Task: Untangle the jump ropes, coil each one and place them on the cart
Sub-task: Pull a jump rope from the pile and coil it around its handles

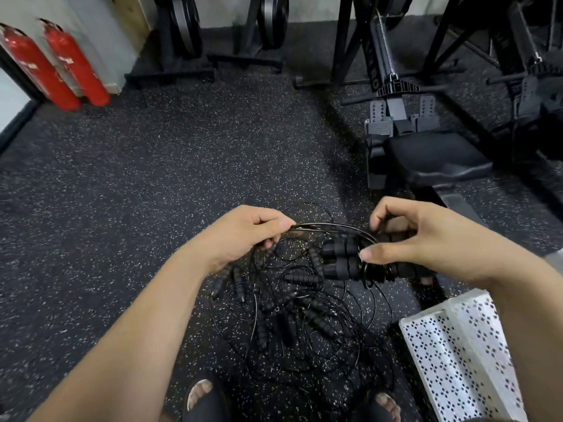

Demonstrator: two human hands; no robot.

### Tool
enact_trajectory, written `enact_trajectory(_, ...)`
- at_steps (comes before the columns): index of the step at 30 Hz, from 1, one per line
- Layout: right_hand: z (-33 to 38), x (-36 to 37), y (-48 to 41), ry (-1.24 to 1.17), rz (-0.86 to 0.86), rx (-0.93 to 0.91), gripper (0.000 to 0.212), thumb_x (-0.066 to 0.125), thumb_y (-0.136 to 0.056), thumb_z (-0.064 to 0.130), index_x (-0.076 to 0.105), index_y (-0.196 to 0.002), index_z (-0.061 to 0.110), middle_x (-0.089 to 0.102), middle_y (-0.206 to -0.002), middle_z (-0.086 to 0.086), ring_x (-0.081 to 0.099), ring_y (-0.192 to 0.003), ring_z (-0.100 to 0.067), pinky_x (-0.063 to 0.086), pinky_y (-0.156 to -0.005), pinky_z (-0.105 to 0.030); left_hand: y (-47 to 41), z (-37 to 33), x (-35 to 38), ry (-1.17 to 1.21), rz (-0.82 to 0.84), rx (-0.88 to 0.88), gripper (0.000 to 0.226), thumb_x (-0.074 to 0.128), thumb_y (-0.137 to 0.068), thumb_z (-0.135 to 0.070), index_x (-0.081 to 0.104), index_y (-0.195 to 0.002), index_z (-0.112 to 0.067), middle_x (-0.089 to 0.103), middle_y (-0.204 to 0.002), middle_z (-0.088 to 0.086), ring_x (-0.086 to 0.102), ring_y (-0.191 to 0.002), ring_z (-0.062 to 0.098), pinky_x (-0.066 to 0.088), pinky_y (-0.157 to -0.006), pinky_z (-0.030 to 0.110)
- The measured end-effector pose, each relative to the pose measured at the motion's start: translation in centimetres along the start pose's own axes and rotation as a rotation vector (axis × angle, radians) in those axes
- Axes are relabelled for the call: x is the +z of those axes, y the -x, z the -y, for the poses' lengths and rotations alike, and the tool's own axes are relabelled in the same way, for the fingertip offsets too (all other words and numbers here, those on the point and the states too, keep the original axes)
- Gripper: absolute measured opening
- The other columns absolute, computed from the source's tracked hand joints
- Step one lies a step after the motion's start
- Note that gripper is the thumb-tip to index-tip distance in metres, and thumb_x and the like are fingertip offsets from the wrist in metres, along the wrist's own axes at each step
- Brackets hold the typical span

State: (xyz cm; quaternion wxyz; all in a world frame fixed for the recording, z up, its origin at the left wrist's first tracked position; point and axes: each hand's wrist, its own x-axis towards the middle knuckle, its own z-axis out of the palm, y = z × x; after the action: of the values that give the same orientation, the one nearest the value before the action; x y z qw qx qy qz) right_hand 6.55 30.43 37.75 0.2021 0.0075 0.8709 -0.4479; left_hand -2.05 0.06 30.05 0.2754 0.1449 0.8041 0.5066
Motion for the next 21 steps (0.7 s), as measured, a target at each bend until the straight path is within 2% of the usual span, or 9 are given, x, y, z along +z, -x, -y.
enact_trajectory(1,0.0,0.2,-0.1,0.008,-0.002,0.005,0.041,0.094,-0.075,0.046,0.066,-0.099,0.030,0.071,-0.090,-0.017,0.051,-0.066,-0.018,0.041,-0.064,-0.036,0.2,0.1,-0.3,-0.025,-0.020,0.009,0.020,0.065,-0.105,-0.041,0.083,-0.100,-0.032,0.068,-0.080,-0.008,0.060,-0.076,0.008,0.050,-0.088,0.031)
enact_trajectory(3,0.1,0.8,-0.4,0.022,0.015,0.007,0.042,0.095,-0.075,0.047,0.065,-0.100,0.030,0.072,-0.091,-0.018,0.052,-0.065,-0.019,0.042,-0.060,-0.036,0.4,0.4,-0.8,-0.072,-0.056,0.019,0.025,0.065,-0.105,-0.041,0.081,-0.096,-0.025,0.070,-0.082,-0.007,0.061,-0.076,0.008,0.051,-0.087,0.031)
enact_trajectory(6,0.3,1.5,-0.8,0.035,0.025,0.013,0.040,0.095,-0.077,0.045,0.065,-0.099,0.032,0.071,-0.091,-0.017,0.050,-0.063,-0.019,0.046,-0.056,-0.037,0.5,1.4,-1.4,0.058,-0.063,-0.005,0.031,0.068,-0.103,-0.039,0.076,-0.098,-0.009,0.070,-0.086,-0.003,0.061,-0.083,0.014,0.052,-0.089,0.034)
enact_trajectory(9,0.5,2.1,-1.1,0.107,0.031,0.008,0.040,0.095,-0.077,0.046,0.063,-0.099,0.033,0.073,-0.088,-0.012,0.048,-0.057,-0.012,0.044,-0.050,-0.028,0.4,2.4,-2.1,0.227,0.027,-0.072,0.017,0.070,-0.102,-0.029,0.073,-0.095,-0.013,0.067,-0.090,-0.001,0.057,-0.088,0.017,0.047,-0.085,0.032)
enact_trajectory(12,0.4,1.9,-1.1,0.154,-0.007,0.014,0.040,0.095,-0.076,0.047,0.063,-0.097,0.034,0.073,-0.083,-0.006,0.050,-0.056,-0.010,0.043,-0.046,-0.021,-0.1,3.7,-3.3,0.301,-0.004,-0.130,0.014,0.069,-0.102,-0.026,0.070,-0.094,-0.015,0.066,-0.085,-0.004,0.055,-0.081,0.012,0.042,-0.080,0.031)
enact_trajectory(14,0.3,1.8,-1.0,0.194,-0.047,0.019,0.041,0.095,-0.075,0.049,0.063,-0.095,0.035,0.074,-0.083,0.004,0.052,-0.057,-0.011,0.046,-0.046,-0.022,-0.4,4.4,-3.9,0.249,-0.078,-0.170,0.017,0.070,-0.102,-0.029,0.071,-0.093,-0.015,0.067,-0.082,-0.002,0.056,-0.079,0.012,0.044,-0.077,0.031)
enact_trajectory(17,0.1,2.2,-1.1,0.209,-0.061,0.036,0.041,0.096,-0.075,0.049,0.062,-0.095,0.036,0.075,-0.089,0.006,0.053,-0.056,-0.017,0.053,-0.048,-0.035,-0.9,5.1,-3.4,-0.063,-0.198,-0.229,0.018,0.070,-0.103,-0.039,0.077,-0.095,-0.024,0.078,-0.095,0.005,0.067,-0.086,0.015,0.051,-0.092,0.038)
enact_trajectory(21,0.0,2.5,-1.4,0.302,-0.060,0.043,0.043,0.095,-0.073,0.054,0.061,-0.095,0.039,0.073,-0.092,0.003,0.053,-0.049,-0.012,0.055,-0.047,-0.036,-1.6,5.6,-3.4,-0.008,-0.335,-0.241,0.017,0.068,-0.105,-0.033,0.075,-0.098,-0.019,0.078,-0.105,0.001,0.072,-0.093,0.015,0.058,-0.095,0.040)
